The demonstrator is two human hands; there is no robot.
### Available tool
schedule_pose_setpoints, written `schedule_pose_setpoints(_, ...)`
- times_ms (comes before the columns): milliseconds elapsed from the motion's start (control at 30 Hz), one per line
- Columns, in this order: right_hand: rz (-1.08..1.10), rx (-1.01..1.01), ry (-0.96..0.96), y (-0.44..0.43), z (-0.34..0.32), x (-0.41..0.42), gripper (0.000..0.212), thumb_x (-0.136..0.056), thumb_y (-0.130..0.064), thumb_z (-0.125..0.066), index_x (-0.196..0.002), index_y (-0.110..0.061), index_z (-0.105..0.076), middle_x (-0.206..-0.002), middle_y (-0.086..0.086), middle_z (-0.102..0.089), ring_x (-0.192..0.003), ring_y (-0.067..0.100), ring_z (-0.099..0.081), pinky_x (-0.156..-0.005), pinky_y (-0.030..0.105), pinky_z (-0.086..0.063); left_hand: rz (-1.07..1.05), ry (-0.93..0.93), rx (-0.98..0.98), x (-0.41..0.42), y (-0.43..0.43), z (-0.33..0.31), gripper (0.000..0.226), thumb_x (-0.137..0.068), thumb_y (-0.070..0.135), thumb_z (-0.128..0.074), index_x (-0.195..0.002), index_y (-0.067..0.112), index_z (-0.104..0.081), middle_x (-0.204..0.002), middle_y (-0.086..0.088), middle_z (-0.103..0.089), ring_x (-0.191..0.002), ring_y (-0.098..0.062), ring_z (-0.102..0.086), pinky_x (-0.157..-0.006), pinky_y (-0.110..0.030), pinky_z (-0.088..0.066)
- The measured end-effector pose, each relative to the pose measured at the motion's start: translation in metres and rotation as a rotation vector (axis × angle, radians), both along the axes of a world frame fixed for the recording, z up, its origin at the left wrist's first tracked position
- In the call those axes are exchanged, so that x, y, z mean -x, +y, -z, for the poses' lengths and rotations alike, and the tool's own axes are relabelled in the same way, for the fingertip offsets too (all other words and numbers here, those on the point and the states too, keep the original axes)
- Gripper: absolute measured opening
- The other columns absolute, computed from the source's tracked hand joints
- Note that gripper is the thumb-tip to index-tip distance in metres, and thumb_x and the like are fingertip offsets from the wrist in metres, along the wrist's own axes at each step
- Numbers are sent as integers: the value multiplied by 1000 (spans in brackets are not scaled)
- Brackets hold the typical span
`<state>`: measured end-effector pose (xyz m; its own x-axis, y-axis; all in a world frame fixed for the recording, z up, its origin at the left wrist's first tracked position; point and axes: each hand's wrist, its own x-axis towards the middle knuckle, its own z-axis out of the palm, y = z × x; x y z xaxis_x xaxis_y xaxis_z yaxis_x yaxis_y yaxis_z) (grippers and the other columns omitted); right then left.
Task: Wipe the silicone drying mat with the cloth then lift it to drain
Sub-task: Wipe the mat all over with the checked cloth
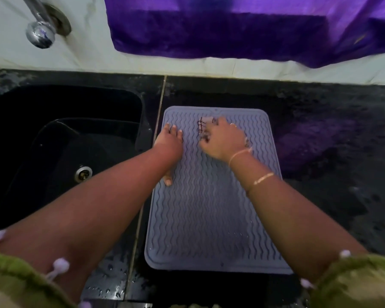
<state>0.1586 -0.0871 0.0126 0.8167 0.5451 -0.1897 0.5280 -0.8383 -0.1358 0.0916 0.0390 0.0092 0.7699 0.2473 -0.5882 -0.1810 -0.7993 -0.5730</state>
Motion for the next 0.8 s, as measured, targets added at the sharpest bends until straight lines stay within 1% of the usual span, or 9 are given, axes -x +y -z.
schedule_pose_setpoints(167,-267,37,5,-47,0,79,59,-85,-44,-50,-136,-21,-35,-135,15,-36,-109,36,-48,-85,40,-47,7,23,-48,2,-4,-4,97,-88,47,-58,-150,1,0,-159,-20,2,-147,-36,0,-116,-56,5)
schedule_pose_setpoints(333,-420,29,134,-92,-12,129,51,-85,-45,-50,-132,-27,-42,-138,9,-35,-111,34,-48,-86,39,-46,-14,-55,-61,5,-6,-2,85,-95,43,-49,-151,1,-1,-158,-20,-2,-147,-34,-6,-114,-56,6)
schedule_pose_setpoints(467,-234,-201,325,-101,-24,125,31,-84,-34,-56,-112,-26,-64,-122,-1,-55,-99,20,-57,-80,29,-48,-72,-169,9,12,-4,-6,78,-97,41,-44,-152,6,0,-160,-16,-5,-147,-27,-12,-114,-59,8)
schedule_pose_setpoints(533,-112,-370,337,-92,-33,108,21,-85,-27,-56,-99,-21,-70,-105,2,-66,-85,18,-61,-75,32,-51,-90,-200,31,20,-5,-11,88,-92,45,-53,-152,10,0,-160,-13,-5,-148,-28,-8,-112,-65,9)
schedule_pose_setpoints(600,-17,-460,323,-75,-41,82,20,-86,-26,-54,-100,-27,-68,-99,2,-69,-83,20,-63,-77,36,-53,-106,-230,58,32,-11,-19,108,-75,52,-71,-153,17,-4,-160,-12,-6,-148,-31,-2,-108,-68,10)
schedule_pose_setpoints(633,26,-446,327,-64,-42,68,25,-86,-29,-54,-108,-33,-65,-106,-1,-68,-91,20,-63,-85,39,-50,-140,-255,103,40,-15,-21,110,-70,51,-76,-152,19,-11,-159,-10,-11,-147,-30,-5,-107,-67,10)
schedule_pose_setpoints(667,64,-378,334,-54,-40,55,32,-86,-35,-54,-117,-37,-59,-119,-2,-64,-106,23,-59,-97,46,-42,-186,-295,198,50,-19,-21,97,-72,43,-77,-149,21,-23,-156,-9,-23,-146,-29,-14,-109,-66,7)
schedule_pose_setpoints(733,112,-161,347,-36,-30,43,52,-84,-48,-52,-133,-34,-46,-142,2,-46,-129,32,-41,-108,57,-25,-272,-366,444,72,-23,-17,52,-87,22,-60,-136,19,-43,-145,-5,-42,-138,-24,-33,-113,-62,1)
schedule_pose_setpoints(800,62,25,241,-27,-14,54,64,-83,-50,-52,-140,-25,-37,-145,9,-37,-130,37,-36,-106,56,-29,-326,-314,617,92,-20,-11,55,-93,15,-49,-145,18,-33,-156,-4,-25,-143,-21,-24,-116,-59,1)
